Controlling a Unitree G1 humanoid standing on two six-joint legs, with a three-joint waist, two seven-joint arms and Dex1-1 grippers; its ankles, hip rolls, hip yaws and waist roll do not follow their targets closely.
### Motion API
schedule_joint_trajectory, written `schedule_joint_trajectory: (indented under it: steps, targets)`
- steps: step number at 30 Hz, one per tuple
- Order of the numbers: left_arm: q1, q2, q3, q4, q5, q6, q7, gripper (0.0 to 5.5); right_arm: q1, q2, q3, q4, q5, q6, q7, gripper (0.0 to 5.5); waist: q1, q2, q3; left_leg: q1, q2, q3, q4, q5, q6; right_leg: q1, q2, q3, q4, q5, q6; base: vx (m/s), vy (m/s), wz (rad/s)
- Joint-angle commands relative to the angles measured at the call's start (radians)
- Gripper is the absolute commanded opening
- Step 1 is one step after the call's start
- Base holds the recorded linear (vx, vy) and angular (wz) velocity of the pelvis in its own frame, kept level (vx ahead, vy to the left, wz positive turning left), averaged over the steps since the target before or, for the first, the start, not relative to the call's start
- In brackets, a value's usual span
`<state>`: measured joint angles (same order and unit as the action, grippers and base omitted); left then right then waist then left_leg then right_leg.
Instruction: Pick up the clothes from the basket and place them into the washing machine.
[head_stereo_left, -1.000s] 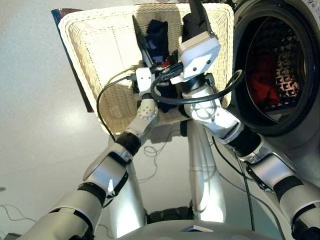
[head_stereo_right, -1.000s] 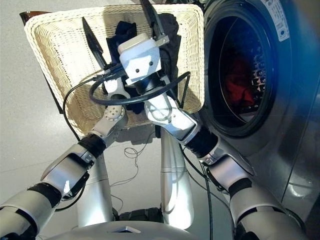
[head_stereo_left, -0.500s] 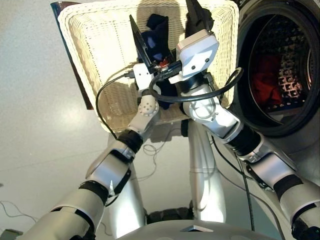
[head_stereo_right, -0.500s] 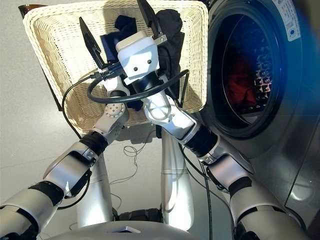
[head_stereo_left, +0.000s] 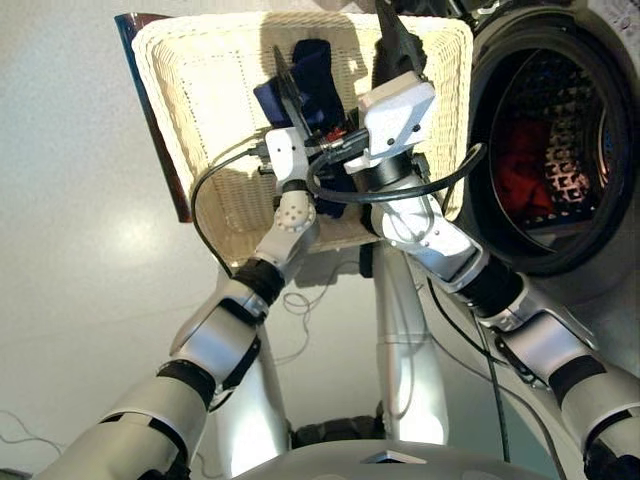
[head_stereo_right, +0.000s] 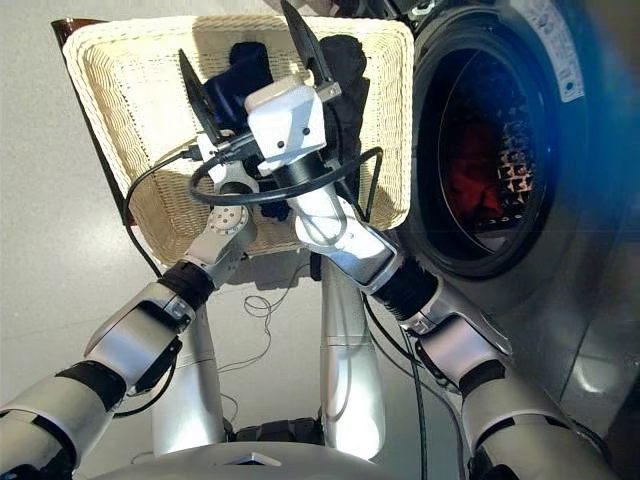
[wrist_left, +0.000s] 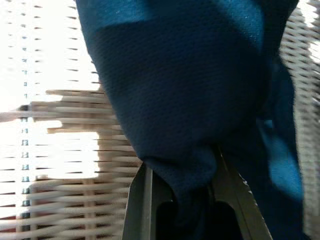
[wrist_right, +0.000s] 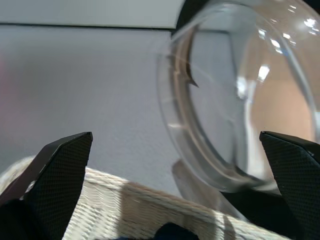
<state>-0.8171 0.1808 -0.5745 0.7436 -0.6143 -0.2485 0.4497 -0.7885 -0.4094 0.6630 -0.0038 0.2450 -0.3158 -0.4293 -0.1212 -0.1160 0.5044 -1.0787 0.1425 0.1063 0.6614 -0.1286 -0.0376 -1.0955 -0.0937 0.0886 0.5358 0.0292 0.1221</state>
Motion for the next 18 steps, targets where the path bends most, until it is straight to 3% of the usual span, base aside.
schedule_joint_trajectory:
  steps: [1,10,18]
  targets:
    - [0.051,-0.01,-0.027,-0.103,0.087,-0.033,-0.02,0.0,0.039,-0.072,-0.09,-0.138,0.057,-0.091,0.027,5.5,-0.006,0.048,0.016,0.129,-0.004,0.02,-0.2,0.121,-0.081,0.062,0.014,-0.023,-0.032,0.002,0.024,0.0,0.0,0.0]
    - [0.225,0.112,0.027,-0.302,0.194,-0.075,-0.073,0.0,0.238,-0.113,-0.194,-0.173,0.12,-0.104,0.111,5.5,0.012,0.042,0.016,0.41,-0.054,0.035,-0.399,0.169,-0.073,0.344,-0.013,-0.044,-0.217,0.046,0.044,0.057,-0.005,0.044]
    - [0.351,0.219,0.078,-0.55,0.266,-0.112,-0.102,0.0,0.325,-0.132,-0.248,-0.228,0.17,-0.107,0.181,5.5,0.034,0.05,0.016,0.503,-0.064,0.027,-0.436,0.177,-0.067,0.442,-0.022,-0.055,-0.259,0.05,0.043,0.0,0.0,0.0]
